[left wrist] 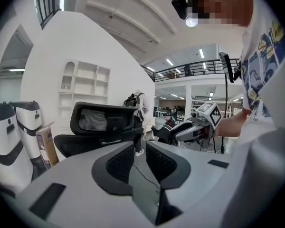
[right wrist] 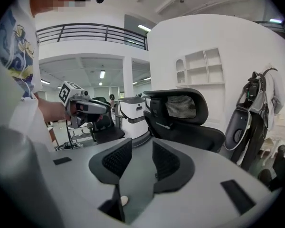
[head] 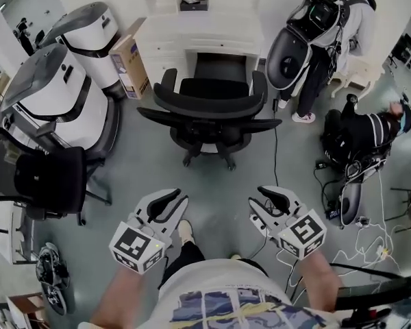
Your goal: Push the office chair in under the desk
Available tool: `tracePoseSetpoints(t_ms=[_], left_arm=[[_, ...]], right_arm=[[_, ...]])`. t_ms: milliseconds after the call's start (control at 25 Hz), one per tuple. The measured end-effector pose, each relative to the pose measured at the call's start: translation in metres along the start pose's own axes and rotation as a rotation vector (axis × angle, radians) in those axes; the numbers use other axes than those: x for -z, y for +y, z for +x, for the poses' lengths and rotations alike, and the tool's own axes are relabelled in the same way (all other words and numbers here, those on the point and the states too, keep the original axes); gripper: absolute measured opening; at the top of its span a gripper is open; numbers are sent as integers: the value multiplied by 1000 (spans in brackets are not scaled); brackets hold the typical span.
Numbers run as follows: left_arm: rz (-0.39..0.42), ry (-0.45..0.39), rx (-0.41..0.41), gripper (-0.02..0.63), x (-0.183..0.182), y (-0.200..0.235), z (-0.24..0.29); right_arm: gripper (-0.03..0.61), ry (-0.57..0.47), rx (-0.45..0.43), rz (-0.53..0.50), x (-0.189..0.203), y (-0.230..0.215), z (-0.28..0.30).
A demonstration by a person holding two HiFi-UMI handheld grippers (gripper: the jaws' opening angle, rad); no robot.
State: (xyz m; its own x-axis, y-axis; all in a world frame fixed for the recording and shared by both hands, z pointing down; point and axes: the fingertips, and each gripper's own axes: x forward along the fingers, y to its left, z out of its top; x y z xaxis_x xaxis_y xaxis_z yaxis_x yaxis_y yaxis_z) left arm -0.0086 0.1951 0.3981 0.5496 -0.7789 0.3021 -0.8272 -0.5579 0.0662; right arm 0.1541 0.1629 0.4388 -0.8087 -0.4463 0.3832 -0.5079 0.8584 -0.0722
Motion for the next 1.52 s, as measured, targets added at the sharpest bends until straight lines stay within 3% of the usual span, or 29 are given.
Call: tracePoseSetpoints(t_ms=[240, 440, 600, 720, 840, 1040, 1200, 1360, 1520], left_arm=[[25, 10, 77, 115, -9, 92, 10], [33, -44, 149, 164, -40, 140, 27], [-125, -105, 200, 200, -68, 162, 46], [-234, -121, 216, 249, -81, 171, 62], [-220, -98, 238, 270, -83, 169, 74], [48, 30, 199, 278, -53, 172, 83], [141, 152, 126, 284, -17, 211, 94], [183, 236, 66, 285, 4, 257, 101], [295, 348, 95, 285, 23, 269, 115]], right_arm=[[150, 22, 125, 49, -27, -29, 54], [178, -63, 186, 246, -66, -49, 82], [252, -149, 142, 490, -89, -68, 93], [275, -176, 122, 564, -100, -84, 99], [290, -125, 107, 459, -98, -82, 111], [298, 40, 128, 202, -61, -65, 144], [297, 108, 235, 69, -47, -105, 139], [298, 205, 344, -59, -28, -154, 117], [296, 346, 331, -222, -8, -180, 107]])
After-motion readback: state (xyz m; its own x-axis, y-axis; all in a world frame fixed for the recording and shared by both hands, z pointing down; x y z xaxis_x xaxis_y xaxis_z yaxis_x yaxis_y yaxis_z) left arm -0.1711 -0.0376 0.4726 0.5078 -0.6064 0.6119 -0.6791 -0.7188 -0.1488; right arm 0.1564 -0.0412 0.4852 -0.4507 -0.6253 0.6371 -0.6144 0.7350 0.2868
